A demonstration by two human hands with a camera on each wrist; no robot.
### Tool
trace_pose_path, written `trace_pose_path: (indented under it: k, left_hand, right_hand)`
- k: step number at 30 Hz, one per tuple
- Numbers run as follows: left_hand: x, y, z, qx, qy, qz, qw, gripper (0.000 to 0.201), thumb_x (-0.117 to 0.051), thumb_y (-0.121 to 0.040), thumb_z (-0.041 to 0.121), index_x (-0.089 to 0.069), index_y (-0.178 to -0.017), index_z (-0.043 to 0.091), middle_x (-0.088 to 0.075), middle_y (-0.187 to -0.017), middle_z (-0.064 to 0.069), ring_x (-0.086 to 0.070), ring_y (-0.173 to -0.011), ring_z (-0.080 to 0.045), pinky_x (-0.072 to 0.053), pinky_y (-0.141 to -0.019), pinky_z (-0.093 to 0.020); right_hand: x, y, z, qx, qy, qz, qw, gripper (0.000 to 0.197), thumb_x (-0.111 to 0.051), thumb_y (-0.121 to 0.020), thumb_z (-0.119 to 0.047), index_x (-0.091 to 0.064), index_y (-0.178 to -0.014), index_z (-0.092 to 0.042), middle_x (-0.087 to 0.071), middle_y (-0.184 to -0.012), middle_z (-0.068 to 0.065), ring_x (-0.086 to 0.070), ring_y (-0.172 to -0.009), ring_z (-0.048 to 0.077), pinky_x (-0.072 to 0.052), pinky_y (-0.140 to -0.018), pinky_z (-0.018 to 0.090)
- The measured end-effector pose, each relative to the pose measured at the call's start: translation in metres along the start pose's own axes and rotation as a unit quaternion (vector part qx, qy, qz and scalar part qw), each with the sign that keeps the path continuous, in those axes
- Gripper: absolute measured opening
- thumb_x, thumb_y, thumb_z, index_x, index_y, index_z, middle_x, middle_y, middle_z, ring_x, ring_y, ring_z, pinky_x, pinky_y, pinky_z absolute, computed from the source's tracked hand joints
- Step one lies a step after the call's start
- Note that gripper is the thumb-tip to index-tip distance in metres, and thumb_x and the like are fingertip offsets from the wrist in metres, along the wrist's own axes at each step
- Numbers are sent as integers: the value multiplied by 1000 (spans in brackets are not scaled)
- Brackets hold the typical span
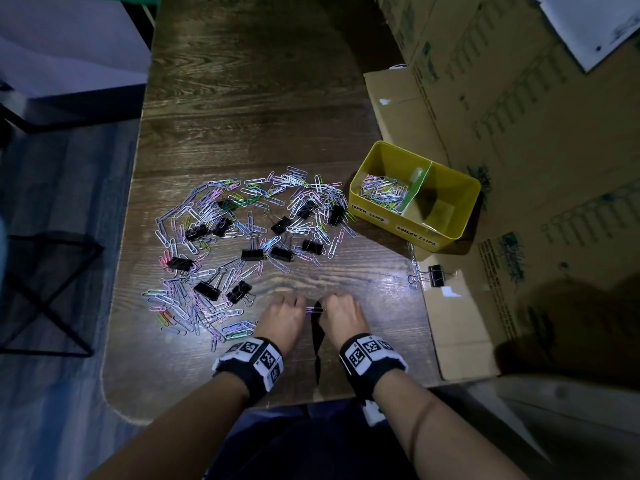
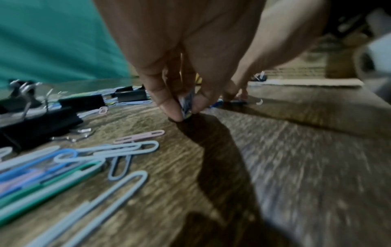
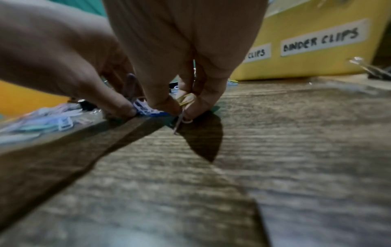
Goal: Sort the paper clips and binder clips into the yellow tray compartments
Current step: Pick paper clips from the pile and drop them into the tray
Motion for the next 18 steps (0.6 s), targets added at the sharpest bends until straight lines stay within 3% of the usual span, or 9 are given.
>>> trace_pose_path:
  k: [2,5,8,10,11,14,18]
  left_hand:
    - [-3,1,2,1,-19,-14,1000,37,-40,-92,10,-41,-129,4,-51,-129,-16,-44,-121,-31,-33,-101,-36]
    - [-5,-3,-12,36,51,-36,997,36,-44,-90,13,-48,-126,9,-56,-123,-14,-50,-114,-32,-41,-95,-38]
    - [11,-4,-36,85,217,20,972,25,-58,-81,16,-66,-104,17,-70,-96,-9,-63,-89,-25,-50,-79,-31]
    - [15,-2,-52,127,325,45,936,13,-67,-74,10,-71,-86,15,-67,-75,-4,-60,-66,-16,-47,-65,-21]
    - [10,-1,-60,159,405,38,900,12,-68,-74,5,-70,-81,14,-64,-71,-4,-57,-58,-12,-47,-61,-20]
    - [-15,3,-71,247,631,10,735,21,-59,-76,-8,-69,-79,10,-64,-72,-9,-57,-57,-17,-50,-61,-30]
    - [-21,4,-60,253,754,-29,606,27,-39,-76,-13,-62,-80,0,-53,-65,-13,-53,-46,-18,-42,-46,-21]
  right_hand:
    - [-4,2,-5,31,48,-11,998,24,-46,-91,-1,-65,-106,-3,-60,-108,19,-60,-98,35,-53,-81,43]
    - [-4,4,-10,57,108,-22,992,22,-47,-92,1,-63,-107,0,-62,-106,19,-62,-97,34,-55,-80,43]
    - [-3,3,-17,87,152,-18,984,24,-45,-90,8,-62,-105,1,-63,-102,20,-62,-98,35,-55,-79,41]
    - [-6,3,-22,112,177,-18,978,25,-46,-88,10,-60,-107,2,-63,-103,20,-62,-99,35,-54,-80,40]
    - [-8,2,-23,122,184,-19,975,26,-46,-88,10,-59,-109,3,-63,-104,20,-62,-99,35,-54,-81,41]
    - [-7,-1,-23,135,193,-9,972,31,-45,-86,11,-52,-116,5,-63,-107,22,-62,-99,37,-53,-79,40]
    - [3,-7,-9,101,84,-4,991,33,-46,-86,3,-56,-117,-2,-61,-111,19,-60,-100,35,-51,-80,40]
Point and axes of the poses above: each hand's wrist, its own y-axis away from the middle knuckle, its own x-axis out of the back of the hand, z = x × y, the point moved 10 cm from there along -y, towards the middle knuckle
